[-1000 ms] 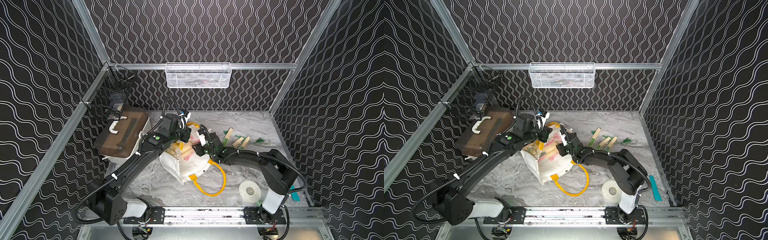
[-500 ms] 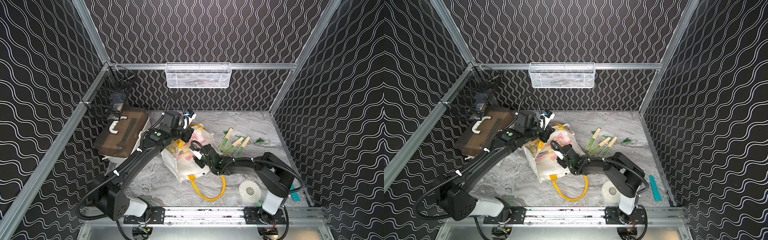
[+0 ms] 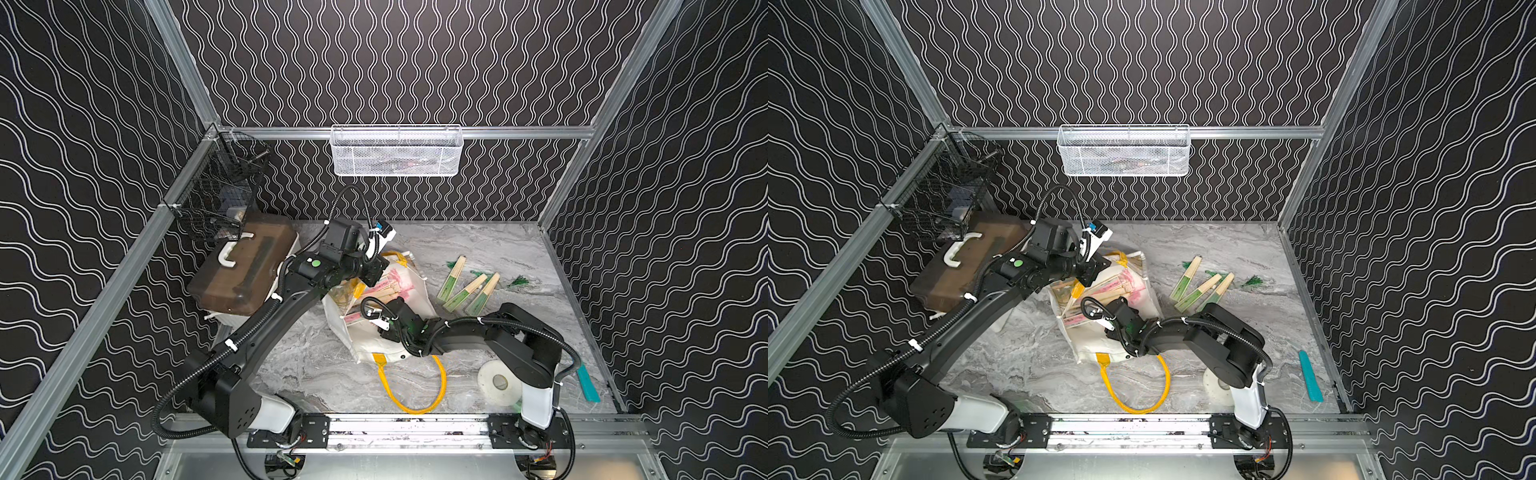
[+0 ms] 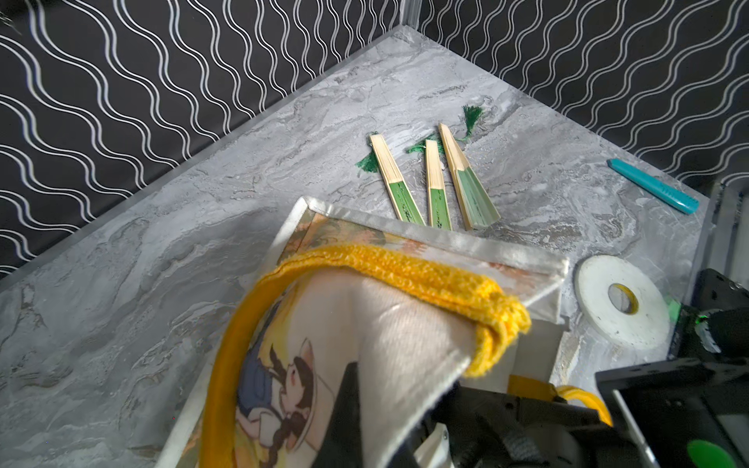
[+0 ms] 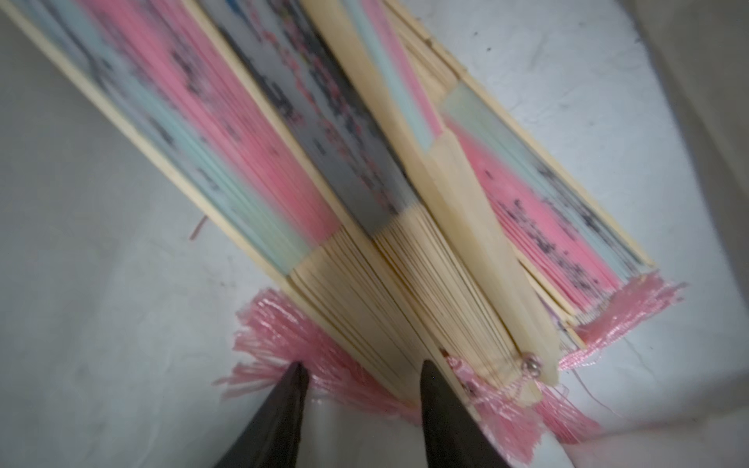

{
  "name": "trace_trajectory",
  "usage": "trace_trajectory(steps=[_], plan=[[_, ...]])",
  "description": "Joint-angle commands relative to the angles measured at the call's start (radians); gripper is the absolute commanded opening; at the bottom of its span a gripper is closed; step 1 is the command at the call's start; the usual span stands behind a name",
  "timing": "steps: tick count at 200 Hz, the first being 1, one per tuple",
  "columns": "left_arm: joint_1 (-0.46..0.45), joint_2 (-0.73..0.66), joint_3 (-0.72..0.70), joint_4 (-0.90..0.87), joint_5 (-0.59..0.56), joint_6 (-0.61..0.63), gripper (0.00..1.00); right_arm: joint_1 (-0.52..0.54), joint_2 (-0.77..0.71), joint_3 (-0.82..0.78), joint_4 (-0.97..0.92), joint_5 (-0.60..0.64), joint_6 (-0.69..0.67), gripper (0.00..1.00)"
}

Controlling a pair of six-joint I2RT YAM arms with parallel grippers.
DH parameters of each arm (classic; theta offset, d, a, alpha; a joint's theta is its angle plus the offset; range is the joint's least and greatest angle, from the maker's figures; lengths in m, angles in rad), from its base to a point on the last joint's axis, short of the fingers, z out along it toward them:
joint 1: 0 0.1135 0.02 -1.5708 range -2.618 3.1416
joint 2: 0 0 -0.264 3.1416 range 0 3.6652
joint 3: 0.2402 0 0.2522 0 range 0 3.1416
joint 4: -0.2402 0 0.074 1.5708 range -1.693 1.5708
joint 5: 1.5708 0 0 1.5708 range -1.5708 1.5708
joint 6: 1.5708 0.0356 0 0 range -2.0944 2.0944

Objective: Take out the folding fans from the tote bags
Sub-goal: Pick up the folding fan from the canvas bag.

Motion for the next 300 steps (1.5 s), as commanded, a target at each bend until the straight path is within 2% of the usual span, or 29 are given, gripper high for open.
trace_trajectory(steps=[1, 42, 75, 100, 140, 172, 214, 244, 300], plan=[[0.003, 0.002, 0.014, 0.001, 0.099, 0.038, 0.00, 0.013, 0.035, 0.020, 0.033, 0.046, -0.089, 0.48], [0.003, 0.005, 0.015, -0.012, 0.161, 0.041, 0.00, 0.038, 0.148, 0.058, 0.166, 0.154, -0.211, 0.50], [0.003, 0.014, 0.027, -0.024, 0.189, 0.039, 0.00, 0.041, 0.224, 0.069, 0.359, 0.239, -0.317, 0.43], [0.003, 0.008, 0.031, -0.037, 0.155, 0.038, 0.00, 0.040, 0.238, 0.071, 0.458, 0.284, -0.342, 0.38], [0.003, 0.004, 0.042, -0.057, 0.129, 0.022, 0.00, 0.026, 0.204, 0.088, 0.419, 0.316, -0.303, 0.37], [0.003, 0.012, 0.059, -0.078, 0.118, 0.010, 0.00, 0.012, 0.158, 0.092, 0.384, 0.314, -0.255, 0.21], [0.003, 0.017, 0.070, -0.070, 0.071, -0.036, 0.00, 0.011, 0.102, 0.064, 0.347, 0.270, -0.222, 0.18], [0.003, 0.039, 0.099, -0.070, 0.006, -0.097, 0.00, 0.011, 0.073, 0.042, 0.313, 0.246, -0.188, 0.08], [0.004, 0.058, 0.111, -0.044, -0.068, -0.162, 0.00, 0.012, -0.009, 0.003, 0.251, 0.186, -0.118, 0.00]])
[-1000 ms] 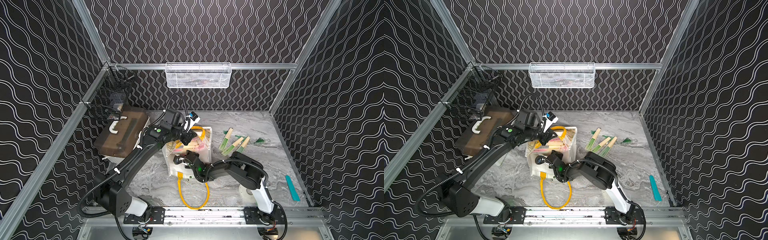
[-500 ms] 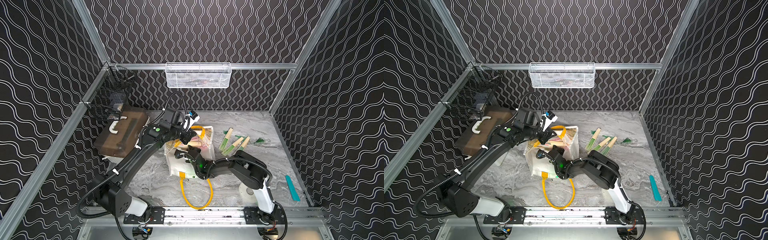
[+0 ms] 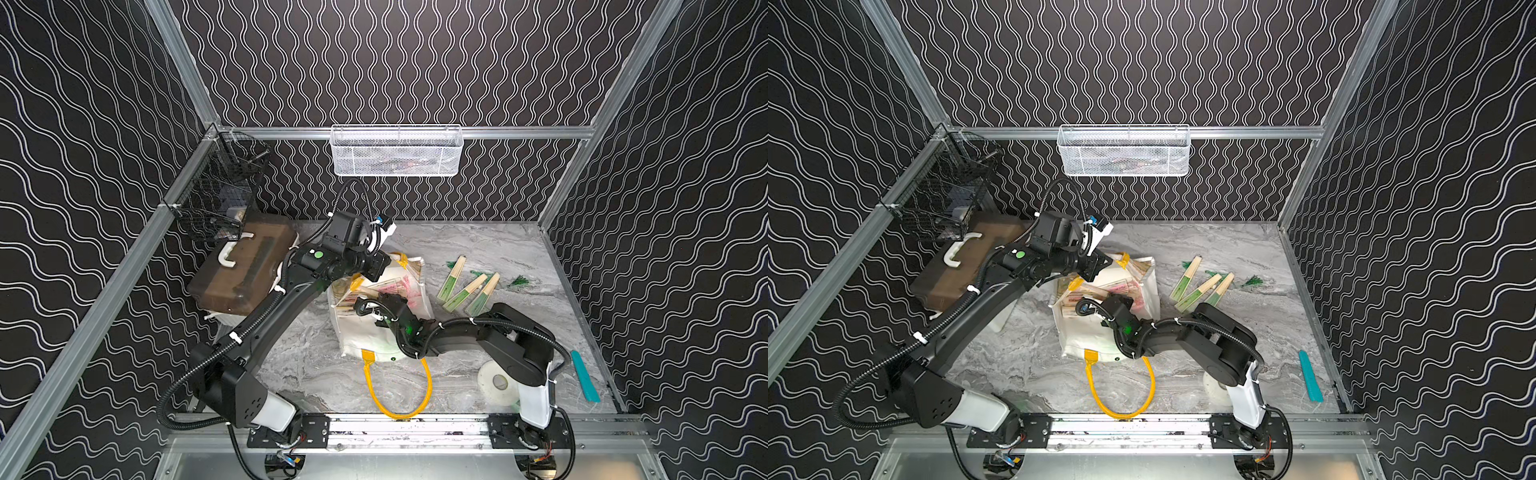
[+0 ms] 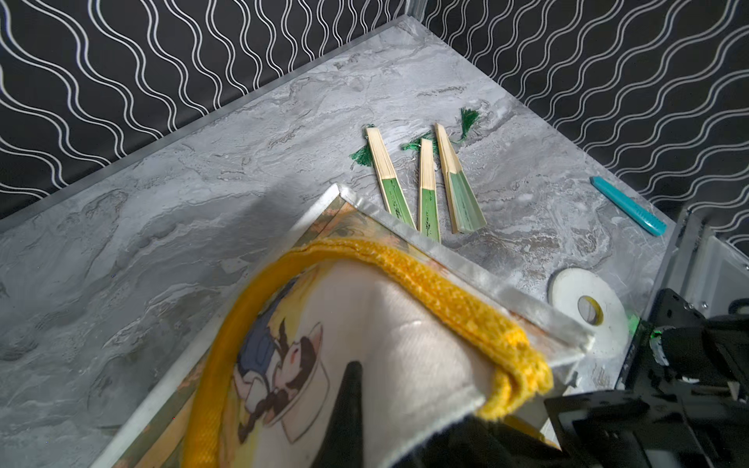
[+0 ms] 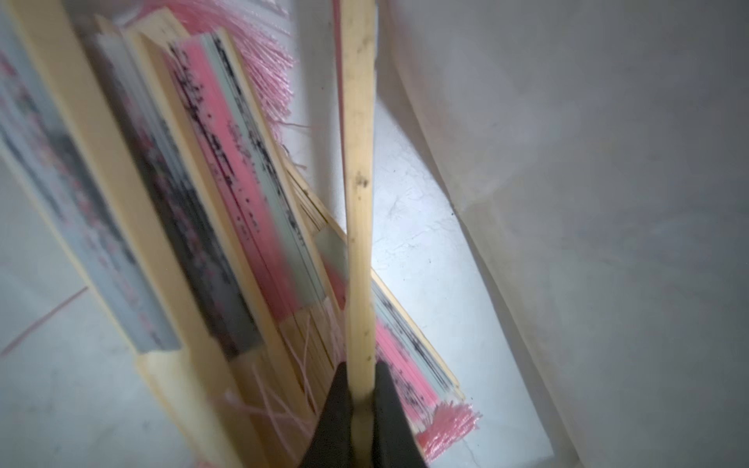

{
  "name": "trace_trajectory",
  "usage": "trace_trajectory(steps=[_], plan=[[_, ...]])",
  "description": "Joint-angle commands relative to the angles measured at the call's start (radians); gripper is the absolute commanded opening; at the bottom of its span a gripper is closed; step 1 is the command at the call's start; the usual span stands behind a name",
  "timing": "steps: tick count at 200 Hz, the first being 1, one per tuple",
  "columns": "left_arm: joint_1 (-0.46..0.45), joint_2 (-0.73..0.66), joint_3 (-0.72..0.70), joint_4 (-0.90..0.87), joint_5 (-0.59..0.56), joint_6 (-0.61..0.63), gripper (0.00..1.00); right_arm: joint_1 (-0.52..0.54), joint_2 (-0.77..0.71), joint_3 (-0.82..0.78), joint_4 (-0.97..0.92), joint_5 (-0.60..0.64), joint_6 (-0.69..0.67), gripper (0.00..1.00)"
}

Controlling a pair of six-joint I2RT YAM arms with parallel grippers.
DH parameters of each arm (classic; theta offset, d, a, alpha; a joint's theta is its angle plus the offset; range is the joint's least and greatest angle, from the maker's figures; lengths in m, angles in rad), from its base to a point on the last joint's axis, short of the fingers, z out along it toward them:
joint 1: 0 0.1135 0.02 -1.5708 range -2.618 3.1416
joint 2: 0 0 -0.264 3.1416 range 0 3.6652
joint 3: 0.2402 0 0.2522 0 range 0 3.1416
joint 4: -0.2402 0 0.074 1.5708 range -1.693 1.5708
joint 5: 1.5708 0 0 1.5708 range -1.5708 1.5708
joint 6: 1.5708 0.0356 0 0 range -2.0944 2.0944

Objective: Take out the folding fans from the tote bags
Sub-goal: Pick up the folding fan from the canvas bag.

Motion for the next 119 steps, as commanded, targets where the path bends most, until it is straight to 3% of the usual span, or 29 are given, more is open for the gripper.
trace_trajectory(steps=[1, 44, 119], plan=[[0.003, 0.002, 0.010, 0.039, -0.050, -0.042, 0.00, -0.001, -0.027, -0.011, -0.007, -0.031, 0.059, 0.00], [0.005, 0.015, 0.025, 0.041, -0.159, -0.089, 0.00, 0.001, -0.056, -0.053, 0.002, -0.062, 0.071, 0.00], [0.032, 0.026, 0.046, 0.038, -0.287, -0.116, 0.00, 0.005, -0.123, -0.126, 0.101, 0.020, 0.113, 0.00]])
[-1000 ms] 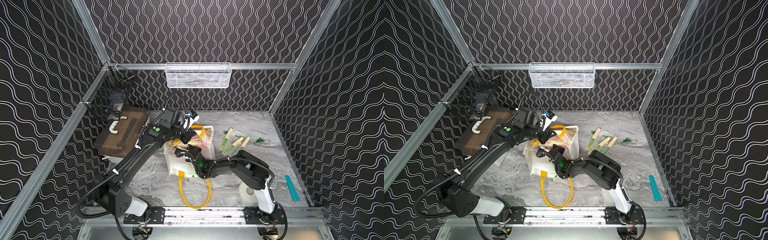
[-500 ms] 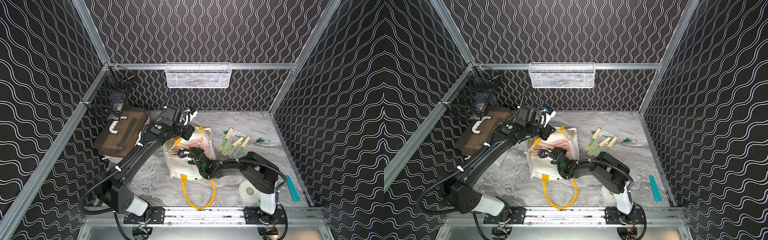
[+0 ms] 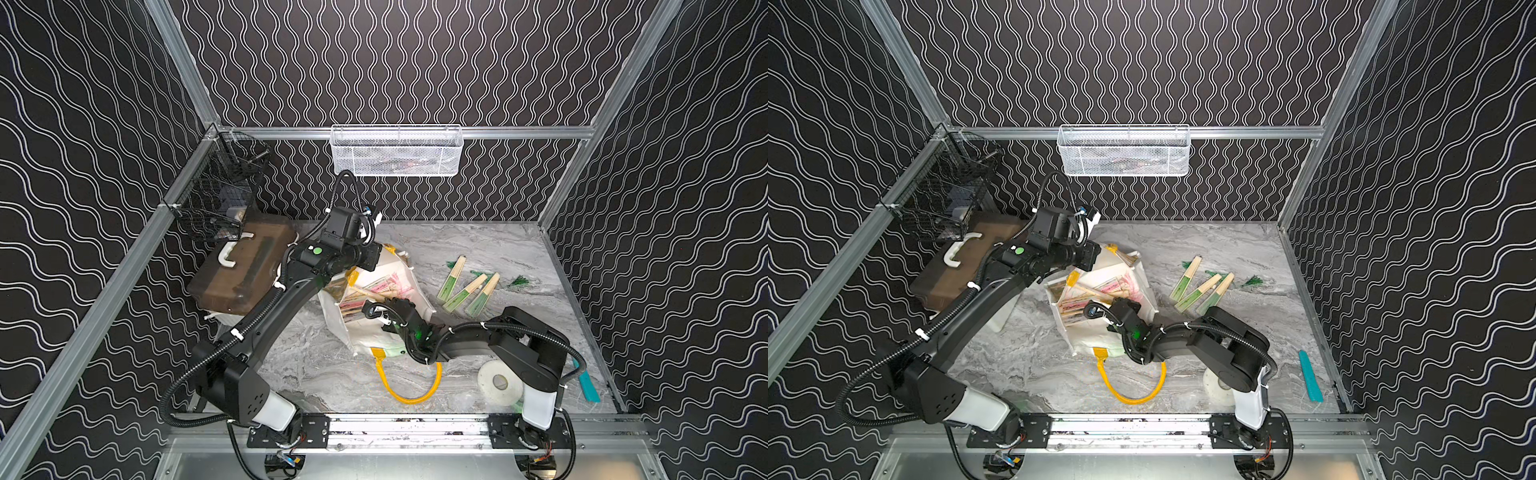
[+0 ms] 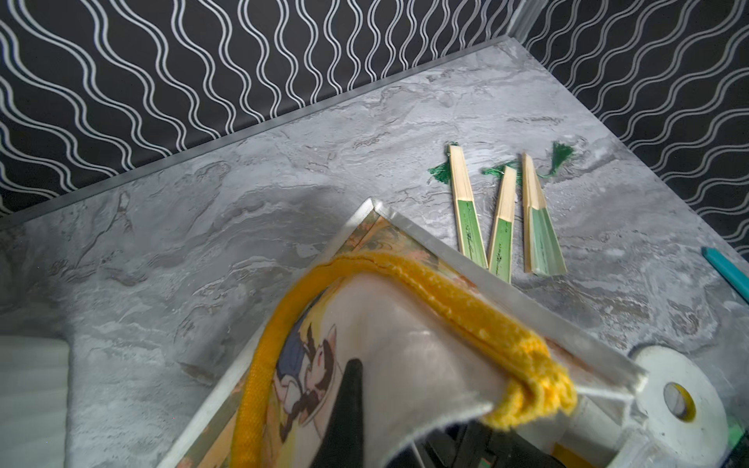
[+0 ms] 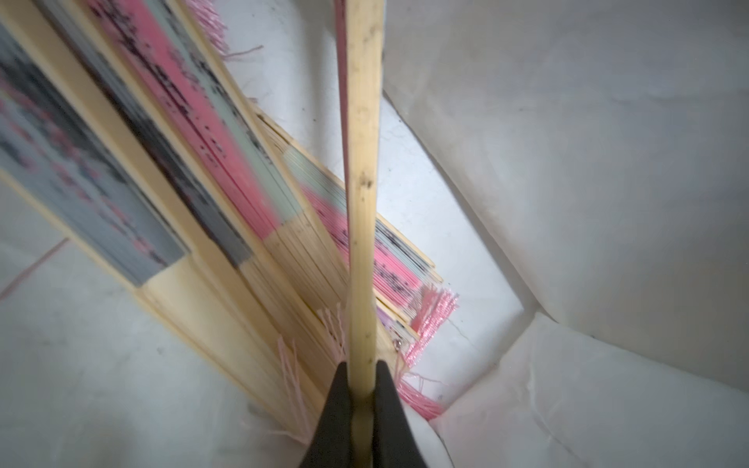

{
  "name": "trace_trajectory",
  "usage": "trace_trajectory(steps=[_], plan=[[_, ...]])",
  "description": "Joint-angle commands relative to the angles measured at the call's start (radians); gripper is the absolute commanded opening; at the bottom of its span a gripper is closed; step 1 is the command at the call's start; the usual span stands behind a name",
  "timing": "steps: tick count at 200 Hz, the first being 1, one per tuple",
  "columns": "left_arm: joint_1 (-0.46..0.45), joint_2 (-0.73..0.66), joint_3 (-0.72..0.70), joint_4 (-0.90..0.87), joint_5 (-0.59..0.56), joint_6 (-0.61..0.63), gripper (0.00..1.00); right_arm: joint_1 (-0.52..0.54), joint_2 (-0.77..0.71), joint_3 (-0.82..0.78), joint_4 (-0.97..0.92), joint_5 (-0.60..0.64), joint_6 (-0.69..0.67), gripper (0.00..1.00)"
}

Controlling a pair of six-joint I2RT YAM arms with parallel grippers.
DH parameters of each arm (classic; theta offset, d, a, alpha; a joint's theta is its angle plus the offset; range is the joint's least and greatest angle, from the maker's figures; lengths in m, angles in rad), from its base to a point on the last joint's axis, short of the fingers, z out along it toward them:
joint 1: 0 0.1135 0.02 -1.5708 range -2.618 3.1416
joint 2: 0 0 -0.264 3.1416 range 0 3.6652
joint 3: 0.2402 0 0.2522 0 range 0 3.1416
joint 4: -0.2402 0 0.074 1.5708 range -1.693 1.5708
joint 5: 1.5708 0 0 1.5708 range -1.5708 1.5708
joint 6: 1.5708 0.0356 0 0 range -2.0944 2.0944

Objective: Take out the folding fans from the tote bags
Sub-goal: Pick up the folding fan from the canvas bag.

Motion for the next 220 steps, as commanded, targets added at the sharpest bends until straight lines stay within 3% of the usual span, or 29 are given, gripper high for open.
trace_trajectory(steps=[1, 80, 220], plan=[[0.006, 0.008, 0.014, 0.025, -0.069, -0.019, 0.00, 0.005, -0.040, -0.010, 0.067, 0.027, 0.046, 0.00], [0.041, -0.023, -0.016, 0.044, -0.241, -0.130, 0.00, 0.009, -0.242, -0.080, 0.072, -0.016, 0.201, 0.00], [0.086, 0.021, 0.036, 0.042, -0.246, -0.155, 0.00, 0.009, -0.485, -0.152, 0.048, -0.120, 0.380, 0.00]])
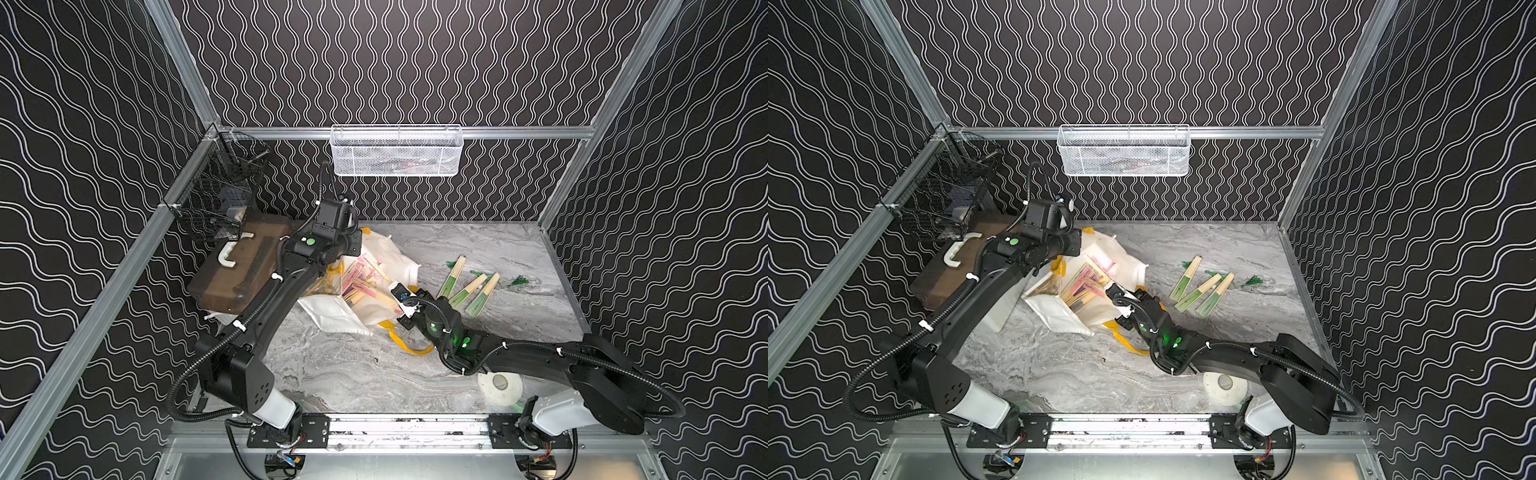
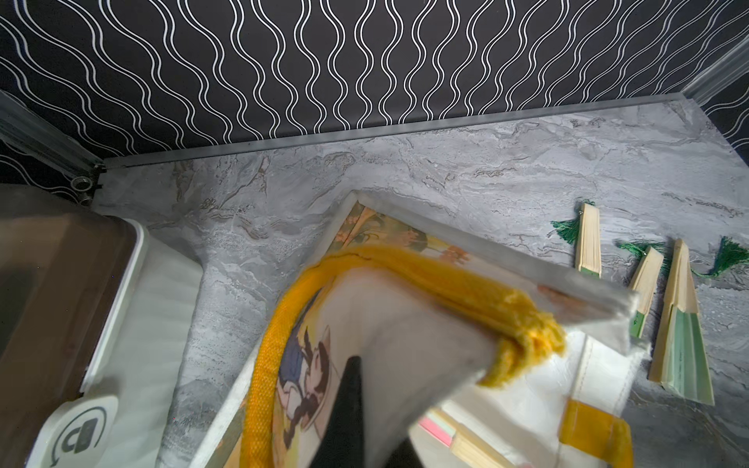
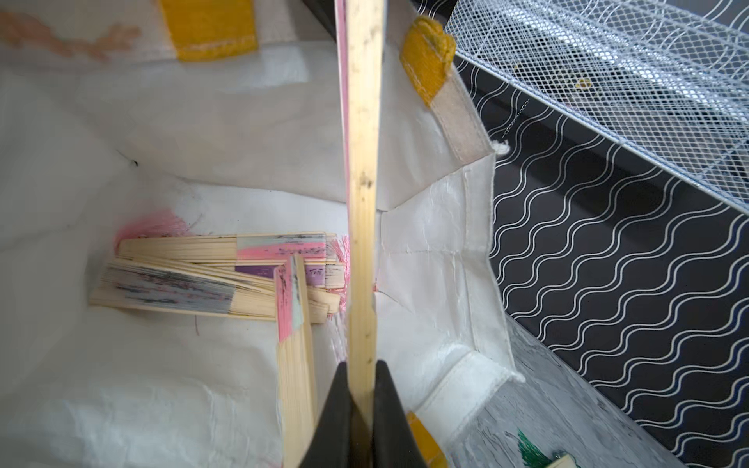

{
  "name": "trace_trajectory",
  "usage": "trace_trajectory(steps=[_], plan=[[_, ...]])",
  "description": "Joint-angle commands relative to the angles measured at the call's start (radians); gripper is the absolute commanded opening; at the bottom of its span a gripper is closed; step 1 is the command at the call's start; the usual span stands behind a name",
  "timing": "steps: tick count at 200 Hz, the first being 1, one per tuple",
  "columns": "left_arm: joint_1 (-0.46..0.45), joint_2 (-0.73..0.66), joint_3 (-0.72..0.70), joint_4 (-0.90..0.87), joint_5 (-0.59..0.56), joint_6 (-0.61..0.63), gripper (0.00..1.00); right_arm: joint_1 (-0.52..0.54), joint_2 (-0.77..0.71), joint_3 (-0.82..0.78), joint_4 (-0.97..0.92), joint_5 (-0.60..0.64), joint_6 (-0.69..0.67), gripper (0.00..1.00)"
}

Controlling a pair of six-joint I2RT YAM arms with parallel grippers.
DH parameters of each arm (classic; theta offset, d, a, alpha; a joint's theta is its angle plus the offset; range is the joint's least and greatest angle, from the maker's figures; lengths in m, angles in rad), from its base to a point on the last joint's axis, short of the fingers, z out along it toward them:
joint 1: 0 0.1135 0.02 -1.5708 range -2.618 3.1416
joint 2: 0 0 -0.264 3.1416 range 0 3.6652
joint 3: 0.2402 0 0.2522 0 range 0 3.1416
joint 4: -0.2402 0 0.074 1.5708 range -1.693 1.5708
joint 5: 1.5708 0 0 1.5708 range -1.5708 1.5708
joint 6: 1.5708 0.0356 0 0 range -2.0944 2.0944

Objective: Take out the folding fans from the tote bags
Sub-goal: Pick up the folding fan from the canvas bag.

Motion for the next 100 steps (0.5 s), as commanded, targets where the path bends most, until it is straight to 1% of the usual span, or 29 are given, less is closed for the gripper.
trace_trajectory(steps=[1, 33, 50, 73, 100], plan=[[0.002, -0.023, -0.014, 0.052, -0.011, -0.018, 0.00, 0.000, -0.046, 0.021, 0.020, -0.012, 0.072, 0.00], [0.002, -0.049, -0.054, 0.047, -0.024, -0.018, 0.00, -0.002, -0.130, 0.073, -0.050, -0.047, 0.166, 0.00], [0.001, -0.057, -0.072, 0.050, -0.022, -0.021, 0.00, -0.011, -0.163, 0.104, -0.110, -0.097, 0.215, 0.00], [0.002, -0.064, -0.089, 0.068, 0.012, -0.034, 0.00, -0.018, -0.159, 0.140, -0.168, -0.138, 0.273, 0.00], [0.002, -0.066, -0.090, 0.073, 0.037, -0.040, 0.00, -0.028, -0.157, 0.178, -0.212, -0.152, 0.338, 0.00]])
